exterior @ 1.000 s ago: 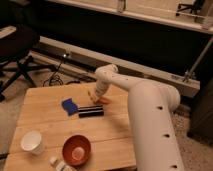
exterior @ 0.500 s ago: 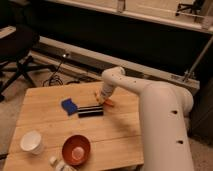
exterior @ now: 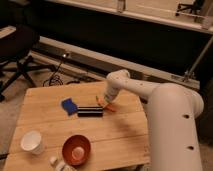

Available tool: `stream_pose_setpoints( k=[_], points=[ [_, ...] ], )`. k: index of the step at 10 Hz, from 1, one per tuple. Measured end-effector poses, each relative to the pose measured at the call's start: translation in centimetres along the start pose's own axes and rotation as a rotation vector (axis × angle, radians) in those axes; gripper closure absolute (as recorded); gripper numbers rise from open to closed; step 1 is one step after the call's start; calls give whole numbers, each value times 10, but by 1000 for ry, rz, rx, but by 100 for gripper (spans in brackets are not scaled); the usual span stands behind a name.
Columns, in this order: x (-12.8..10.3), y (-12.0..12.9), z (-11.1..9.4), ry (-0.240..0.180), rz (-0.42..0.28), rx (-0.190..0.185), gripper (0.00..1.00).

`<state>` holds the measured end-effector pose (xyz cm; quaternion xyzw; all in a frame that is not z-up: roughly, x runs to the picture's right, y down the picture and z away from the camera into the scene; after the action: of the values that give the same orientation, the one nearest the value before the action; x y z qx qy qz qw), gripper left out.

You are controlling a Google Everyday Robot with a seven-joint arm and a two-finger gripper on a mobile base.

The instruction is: Drag the pepper across the table

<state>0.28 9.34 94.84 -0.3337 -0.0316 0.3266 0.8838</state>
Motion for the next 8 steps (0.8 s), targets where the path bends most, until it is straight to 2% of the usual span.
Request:
stream_pose_setpoints(
  k=[4,8],
  points=[
    [13,-5,-2,-13,3,19,83],
    [30,-2,-5,-29,10,17,83]
  ],
)
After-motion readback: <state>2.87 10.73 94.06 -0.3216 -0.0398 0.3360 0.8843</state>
